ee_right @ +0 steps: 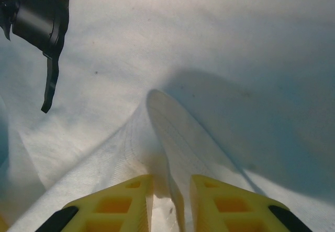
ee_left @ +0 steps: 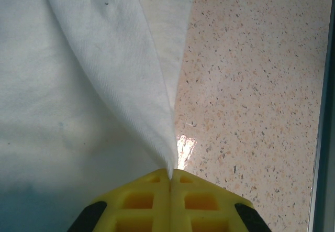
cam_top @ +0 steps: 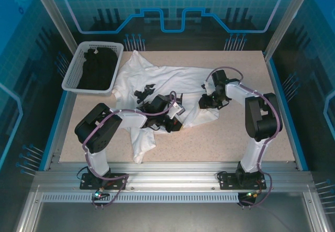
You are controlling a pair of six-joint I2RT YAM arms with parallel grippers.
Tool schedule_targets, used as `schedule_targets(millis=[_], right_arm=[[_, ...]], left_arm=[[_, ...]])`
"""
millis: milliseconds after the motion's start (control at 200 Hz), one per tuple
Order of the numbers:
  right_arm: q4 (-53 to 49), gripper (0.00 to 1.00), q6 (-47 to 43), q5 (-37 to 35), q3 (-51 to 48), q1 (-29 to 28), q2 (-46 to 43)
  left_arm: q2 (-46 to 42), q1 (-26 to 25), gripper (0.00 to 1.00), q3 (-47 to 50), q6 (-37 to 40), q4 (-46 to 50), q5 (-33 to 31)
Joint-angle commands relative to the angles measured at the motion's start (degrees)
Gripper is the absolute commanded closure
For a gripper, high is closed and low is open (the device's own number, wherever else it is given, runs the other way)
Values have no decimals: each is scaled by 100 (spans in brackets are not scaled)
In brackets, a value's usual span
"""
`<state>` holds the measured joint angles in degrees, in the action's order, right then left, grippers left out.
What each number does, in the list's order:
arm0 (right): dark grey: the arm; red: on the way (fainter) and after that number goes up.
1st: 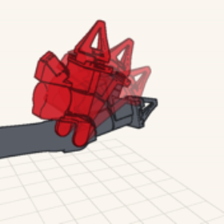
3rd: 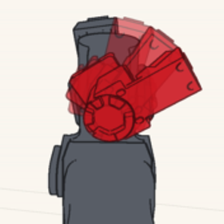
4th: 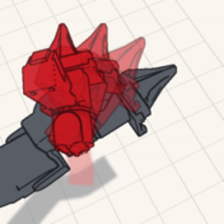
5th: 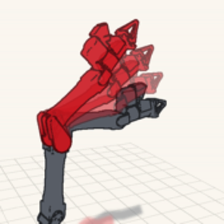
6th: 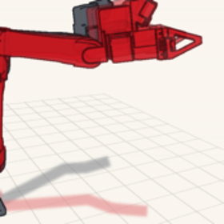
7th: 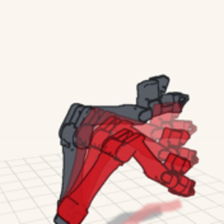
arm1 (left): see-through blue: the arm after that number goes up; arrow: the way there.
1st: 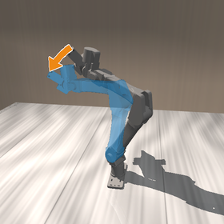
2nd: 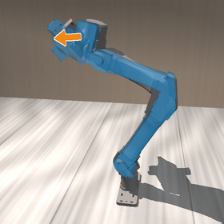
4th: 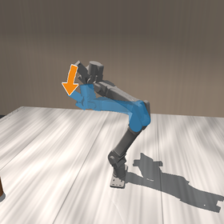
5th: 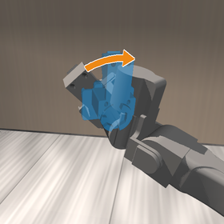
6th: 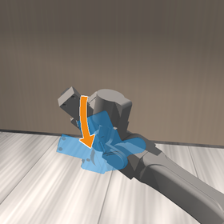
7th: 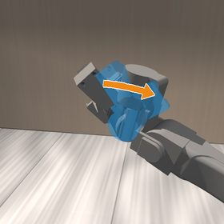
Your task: Fold the inside-out t-shirt
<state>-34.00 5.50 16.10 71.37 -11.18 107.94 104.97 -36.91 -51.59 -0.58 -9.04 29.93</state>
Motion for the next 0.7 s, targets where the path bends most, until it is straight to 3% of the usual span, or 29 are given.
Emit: schedule_targets(millis=[0,215,410,495,590,690], right_arm=[[-46,74,-99,142,177,53,102],[-10,75,-127,209,193,51,96],[71,90,-154,227,169,49,23],[197,100,-117,149,-46,103,-323],[445,100,161,206,-693,382,-1113],[733,100,579,436,-1506,687,-1939]], left_arm=[[68,-18,100,-132,-44,115,225],[68,-23,100,-136,-39,119,223],[80,-27,100,-138,-39,121,231],[60,-34,100,-145,-66,114,234],[-12,-131,100,-176,-196,68,146],[-163,-406,72,-287,-351,75,-31]])
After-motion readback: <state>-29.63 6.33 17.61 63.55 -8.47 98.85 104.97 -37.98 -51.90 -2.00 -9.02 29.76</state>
